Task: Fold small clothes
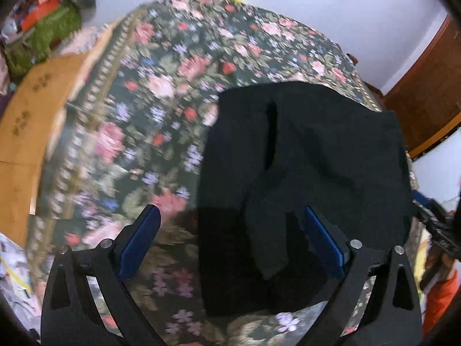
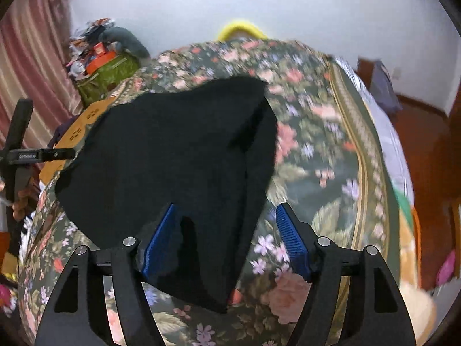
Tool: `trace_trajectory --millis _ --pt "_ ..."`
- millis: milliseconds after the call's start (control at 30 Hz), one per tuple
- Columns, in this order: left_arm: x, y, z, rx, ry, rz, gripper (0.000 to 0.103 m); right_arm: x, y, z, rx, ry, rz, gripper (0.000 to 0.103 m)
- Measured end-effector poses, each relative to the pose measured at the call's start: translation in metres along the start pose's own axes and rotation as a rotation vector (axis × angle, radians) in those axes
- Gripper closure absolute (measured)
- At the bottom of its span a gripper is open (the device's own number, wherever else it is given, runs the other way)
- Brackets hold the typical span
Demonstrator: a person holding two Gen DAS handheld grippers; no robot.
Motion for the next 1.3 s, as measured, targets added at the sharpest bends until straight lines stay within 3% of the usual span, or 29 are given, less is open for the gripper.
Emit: trace_trajectory --millis 233,300,367,400,433,500,600,633,800,900,1300 --pt "0.007 -0.029 0.018 -0.070 0.045 -0.024 0.004 0.013 -0.021 0.003 0.058 -0.067 0.024 0.035" --pt "0.013 -0.029 0.023 -0.093 0.066 -0.006 0.015 0.019 -0.029 0.004 0.078 -0.103 0.040 0.036" --pt "0.015 -0.027 0.027 -0.100 0.072 0.010 0.027 0.024 -0.035 0.003 0.091 -0.127 0.051 0.042" --pt "0.016 -0.026 0.028 -0.106 0.070 0.012 0.040 0.027 -0.037 -0.001 0.096 -0.134 0.054 0.050" --pt "0.015 -0.024 0.031 -0.113 0.069 0.017 0.045 0.028 -0.038 -0.004 0.099 -0.136 0.054 0.057" --pt "0.012 -0.019 0.032 -0.123 0.056 0.032 0.065 0.030 -0.037 -0.013 0.105 -0.119 0.048 0.070" --pt "0.004 -0.013 0.034 -0.147 0.056 0.019 0.075 0.031 -0.029 -0.023 0.086 -0.080 0.057 0.091" --pt "0.002 -0.010 0.034 -0.151 0.056 0.017 0.080 0.032 -0.025 -0.026 0.087 -0.069 0.063 0.093" --pt "-0.007 0.028 0.032 -0.152 0.031 0.071 0.083 0.034 0.012 -0.043 0.126 -0.030 0.110 0.095" --pt "-0.017 0.061 0.033 -0.188 0.027 0.087 0.085 0.038 0.041 -0.063 0.160 -0.004 0.143 0.095" --pt "-0.059 0.204 0.018 -0.197 -0.041 0.254 0.086 0.048 0.129 -0.150 0.211 0.106 0.255 0.095"
Point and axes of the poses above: each gripper's, at about its wrist camera, not at the fingertips, and y roughly against the way its jaws point, z to its right, x to its top, the point moved 8 cm from there along -y, roughly the way its jaws point, and after that the axes turned 12 degrees about y, right-handed, at the moved point
